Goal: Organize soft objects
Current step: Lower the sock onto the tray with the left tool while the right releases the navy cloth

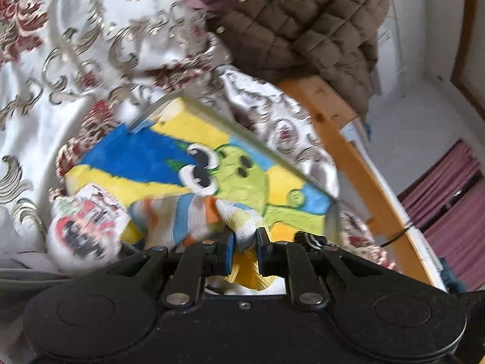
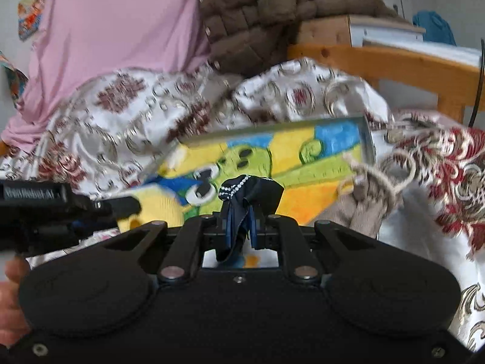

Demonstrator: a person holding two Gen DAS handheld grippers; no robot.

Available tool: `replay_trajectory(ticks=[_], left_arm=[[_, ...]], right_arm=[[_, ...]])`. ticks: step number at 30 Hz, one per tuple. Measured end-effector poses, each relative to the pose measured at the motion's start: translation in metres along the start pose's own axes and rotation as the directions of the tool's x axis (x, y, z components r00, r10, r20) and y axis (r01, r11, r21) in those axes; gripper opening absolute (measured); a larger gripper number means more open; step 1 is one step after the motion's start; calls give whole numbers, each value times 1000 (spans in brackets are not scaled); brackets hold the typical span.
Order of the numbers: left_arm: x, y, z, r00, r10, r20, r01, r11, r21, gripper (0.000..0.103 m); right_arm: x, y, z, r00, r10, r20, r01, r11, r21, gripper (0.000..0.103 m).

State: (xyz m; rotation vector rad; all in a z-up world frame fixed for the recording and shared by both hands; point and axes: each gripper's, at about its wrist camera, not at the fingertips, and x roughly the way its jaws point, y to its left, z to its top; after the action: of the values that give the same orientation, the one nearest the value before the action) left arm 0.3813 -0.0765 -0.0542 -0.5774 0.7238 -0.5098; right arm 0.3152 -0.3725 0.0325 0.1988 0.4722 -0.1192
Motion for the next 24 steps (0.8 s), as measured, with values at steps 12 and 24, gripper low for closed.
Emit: replay_trajectory(ticks=[12,24], left_arm=[[31,12,-12,988,123,-89,-117,990,73,16],[28,1,-14,979,178,-95,-165,977,136,22]], right_arm=[[36,3,-13,984,-67,-165,67,998,-4,6],[23,-9,-11,984,-59,-167,68,996,50,22]])
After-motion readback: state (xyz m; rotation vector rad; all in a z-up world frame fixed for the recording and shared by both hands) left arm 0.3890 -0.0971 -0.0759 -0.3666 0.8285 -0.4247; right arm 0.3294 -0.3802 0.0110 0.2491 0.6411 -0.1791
